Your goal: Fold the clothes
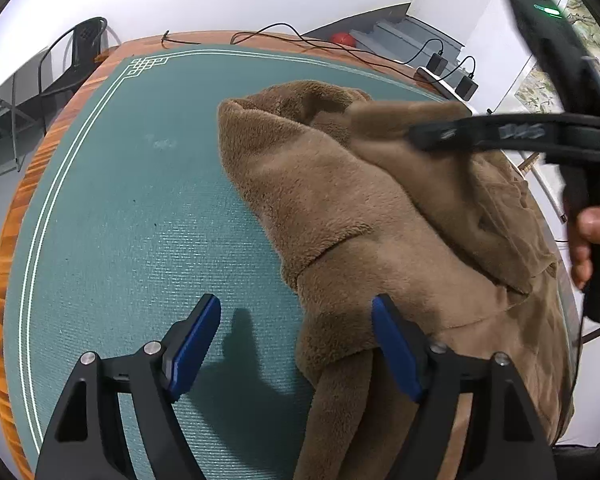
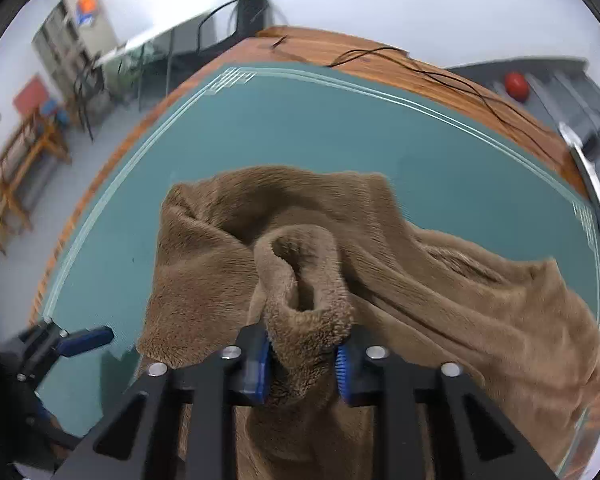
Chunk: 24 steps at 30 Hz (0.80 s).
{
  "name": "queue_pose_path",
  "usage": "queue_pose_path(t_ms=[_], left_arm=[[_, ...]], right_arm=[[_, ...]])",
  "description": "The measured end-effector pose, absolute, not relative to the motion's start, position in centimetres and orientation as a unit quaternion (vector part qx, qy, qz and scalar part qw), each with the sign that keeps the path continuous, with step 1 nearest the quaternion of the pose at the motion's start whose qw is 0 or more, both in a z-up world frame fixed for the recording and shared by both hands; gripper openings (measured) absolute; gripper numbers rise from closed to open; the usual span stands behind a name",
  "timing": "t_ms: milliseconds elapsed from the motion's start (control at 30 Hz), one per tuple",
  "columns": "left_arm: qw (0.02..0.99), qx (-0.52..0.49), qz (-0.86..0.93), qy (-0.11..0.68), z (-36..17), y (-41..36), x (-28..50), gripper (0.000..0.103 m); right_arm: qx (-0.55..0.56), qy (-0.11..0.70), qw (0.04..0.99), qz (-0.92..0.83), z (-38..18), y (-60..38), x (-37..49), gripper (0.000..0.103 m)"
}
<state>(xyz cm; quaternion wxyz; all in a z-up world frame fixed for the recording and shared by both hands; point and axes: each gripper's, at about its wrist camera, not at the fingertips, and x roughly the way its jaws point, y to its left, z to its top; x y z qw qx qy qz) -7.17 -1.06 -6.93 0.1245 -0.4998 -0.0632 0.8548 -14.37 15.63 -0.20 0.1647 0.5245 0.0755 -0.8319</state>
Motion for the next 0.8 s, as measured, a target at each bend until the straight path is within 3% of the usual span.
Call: queue_pose_path(t_ms=[400, 633, 800], left_arm=[[0.101, -0.509, 0.854, -0.037, -6.8, 0.7, -7.1, 0.081], [0.089, -0.516, 0.851, -0.027, -7.0, 1.3, -7.0, 0.081], [0.078, -0.520, 0.850, -0.021, -7.1, 1.7, -6.9, 0.082]], right_arm=[[0.429, -0.064, 0.025, -0.901, 7.1, 32.7, -7.1, 0.023], [0.457, -0.163, -0.049, -0.873, 2.9, 42.4, -2.0, 0.023], [0.493, -0.186, -0.063, -0.848, -1.4, 44.5, -0.5, 0.023]])
